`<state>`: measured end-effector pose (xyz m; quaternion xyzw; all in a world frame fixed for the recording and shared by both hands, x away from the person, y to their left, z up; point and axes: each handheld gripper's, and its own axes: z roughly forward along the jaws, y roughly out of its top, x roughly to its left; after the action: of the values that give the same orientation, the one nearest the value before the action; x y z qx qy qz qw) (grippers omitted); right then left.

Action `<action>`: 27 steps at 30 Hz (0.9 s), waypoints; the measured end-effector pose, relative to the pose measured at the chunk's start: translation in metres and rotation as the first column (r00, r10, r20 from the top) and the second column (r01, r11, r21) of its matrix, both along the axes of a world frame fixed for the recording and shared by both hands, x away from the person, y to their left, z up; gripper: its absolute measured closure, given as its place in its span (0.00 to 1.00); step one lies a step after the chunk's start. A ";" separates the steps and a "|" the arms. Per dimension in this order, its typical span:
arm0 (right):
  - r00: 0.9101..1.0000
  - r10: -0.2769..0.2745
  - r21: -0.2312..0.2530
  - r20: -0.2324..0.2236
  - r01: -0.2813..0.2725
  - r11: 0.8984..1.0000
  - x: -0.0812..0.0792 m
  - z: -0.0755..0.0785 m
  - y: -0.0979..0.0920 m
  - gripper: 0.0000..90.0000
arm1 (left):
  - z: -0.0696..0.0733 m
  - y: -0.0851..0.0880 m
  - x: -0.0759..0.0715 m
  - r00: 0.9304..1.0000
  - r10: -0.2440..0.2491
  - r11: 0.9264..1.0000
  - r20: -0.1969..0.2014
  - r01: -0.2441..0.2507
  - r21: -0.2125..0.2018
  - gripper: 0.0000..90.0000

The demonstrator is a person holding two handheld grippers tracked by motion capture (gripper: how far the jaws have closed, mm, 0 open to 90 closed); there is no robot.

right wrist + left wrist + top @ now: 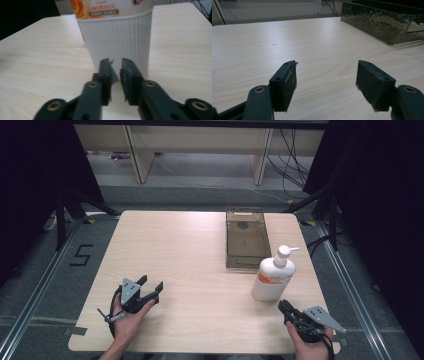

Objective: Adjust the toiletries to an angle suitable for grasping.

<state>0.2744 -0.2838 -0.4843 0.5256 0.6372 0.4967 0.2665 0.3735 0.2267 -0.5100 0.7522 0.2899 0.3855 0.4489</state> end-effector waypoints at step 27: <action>0.997 -0.029 -0.022 0.078 0.031 0.999 0.031 0.026 0.040 1.00 | -0.001 0.000 0.002 1.000 -0.017 1.000 -0.004 0.017 -0.003 0.35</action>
<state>0.3054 -0.2443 -0.4584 0.5124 0.6242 0.5051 0.3045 0.3759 0.2263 -0.5108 0.7546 0.2851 0.3798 0.4528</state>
